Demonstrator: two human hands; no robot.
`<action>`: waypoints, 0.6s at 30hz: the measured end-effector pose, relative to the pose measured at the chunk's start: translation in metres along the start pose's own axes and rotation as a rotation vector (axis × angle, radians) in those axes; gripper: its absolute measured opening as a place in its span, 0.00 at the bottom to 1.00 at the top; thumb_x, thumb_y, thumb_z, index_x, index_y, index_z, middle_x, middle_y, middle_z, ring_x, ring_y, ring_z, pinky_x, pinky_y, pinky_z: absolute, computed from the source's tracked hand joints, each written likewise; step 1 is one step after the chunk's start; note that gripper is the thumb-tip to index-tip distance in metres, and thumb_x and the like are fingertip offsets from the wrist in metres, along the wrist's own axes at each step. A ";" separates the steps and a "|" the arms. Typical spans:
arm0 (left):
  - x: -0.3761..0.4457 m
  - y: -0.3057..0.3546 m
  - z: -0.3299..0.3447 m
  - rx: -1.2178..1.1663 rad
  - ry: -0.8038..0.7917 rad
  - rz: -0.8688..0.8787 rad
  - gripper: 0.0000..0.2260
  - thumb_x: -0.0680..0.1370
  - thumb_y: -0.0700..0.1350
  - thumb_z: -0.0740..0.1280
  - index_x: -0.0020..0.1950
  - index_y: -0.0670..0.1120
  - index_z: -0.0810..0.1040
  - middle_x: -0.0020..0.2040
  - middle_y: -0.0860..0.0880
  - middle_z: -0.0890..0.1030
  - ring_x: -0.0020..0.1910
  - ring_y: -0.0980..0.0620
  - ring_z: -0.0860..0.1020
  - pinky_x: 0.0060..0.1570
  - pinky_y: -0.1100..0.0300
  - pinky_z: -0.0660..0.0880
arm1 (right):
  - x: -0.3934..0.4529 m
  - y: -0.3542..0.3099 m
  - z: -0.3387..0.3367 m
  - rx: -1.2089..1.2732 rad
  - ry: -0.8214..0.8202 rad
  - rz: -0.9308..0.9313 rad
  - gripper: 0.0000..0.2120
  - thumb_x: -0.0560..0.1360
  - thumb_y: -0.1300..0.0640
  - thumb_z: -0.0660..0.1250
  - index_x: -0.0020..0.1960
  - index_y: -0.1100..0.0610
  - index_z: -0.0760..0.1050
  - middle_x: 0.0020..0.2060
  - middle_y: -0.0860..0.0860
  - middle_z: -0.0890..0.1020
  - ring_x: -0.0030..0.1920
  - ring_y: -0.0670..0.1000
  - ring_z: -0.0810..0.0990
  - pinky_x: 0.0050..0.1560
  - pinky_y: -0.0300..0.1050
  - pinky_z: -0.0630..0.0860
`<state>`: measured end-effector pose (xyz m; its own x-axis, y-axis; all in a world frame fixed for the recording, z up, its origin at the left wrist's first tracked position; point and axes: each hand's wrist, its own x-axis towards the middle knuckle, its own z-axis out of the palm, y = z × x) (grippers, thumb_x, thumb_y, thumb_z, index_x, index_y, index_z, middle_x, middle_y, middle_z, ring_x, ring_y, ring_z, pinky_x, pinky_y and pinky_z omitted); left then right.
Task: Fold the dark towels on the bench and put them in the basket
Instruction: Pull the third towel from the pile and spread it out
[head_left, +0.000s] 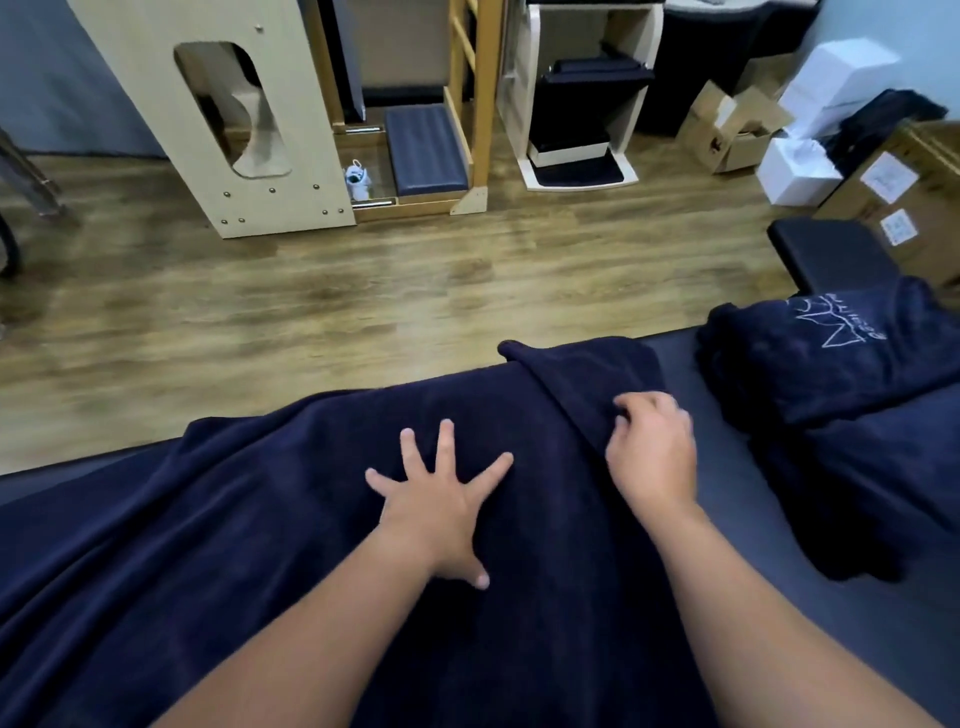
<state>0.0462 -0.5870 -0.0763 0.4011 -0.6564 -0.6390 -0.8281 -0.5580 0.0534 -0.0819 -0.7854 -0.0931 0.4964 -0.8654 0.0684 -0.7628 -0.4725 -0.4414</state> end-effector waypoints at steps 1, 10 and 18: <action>0.003 0.004 0.000 0.003 -0.017 -0.023 0.61 0.64 0.66 0.78 0.73 0.71 0.27 0.76 0.41 0.22 0.74 0.24 0.30 0.65 0.18 0.54 | -0.002 0.013 -0.005 -0.055 0.025 0.142 0.13 0.79 0.61 0.65 0.63 0.56 0.78 0.60 0.57 0.77 0.60 0.61 0.73 0.59 0.56 0.72; 0.007 0.011 -0.006 0.000 -0.075 -0.100 0.65 0.63 0.64 0.80 0.70 0.73 0.24 0.73 0.42 0.19 0.74 0.24 0.30 0.65 0.19 0.56 | -0.003 0.028 -0.017 -0.049 -0.162 0.394 0.11 0.79 0.51 0.66 0.55 0.58 0.77 0.54 0.60 0.82 0.57 0.64 0.78 0.51 0.50 0.73; 0.010 0.013 -0.007 0.014 -0.079 -0.108 0.65 0.62 0.64 0.81 0.68 0.75 0.22 0.73 0.43 0.19 0.74 0.25 0.30 0.65 0.20 0.57 | 0.023 0.076 -0.051 -0.041 0.054 0.435 0.16 0.78 0.52 0.69 0.61 0.59 0.71 0.58 0.63 0.77 0.58 0.67 0.78 0.54 0.57 0.74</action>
<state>0.0420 -0.6038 -0.0767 0.4567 -0.5505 -0.6988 -0.7871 -0.6161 -0.0291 -0.1496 -0.8496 -0.0789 0.1041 -0.9922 -0.0684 -0.9124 -0.0679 -0.4037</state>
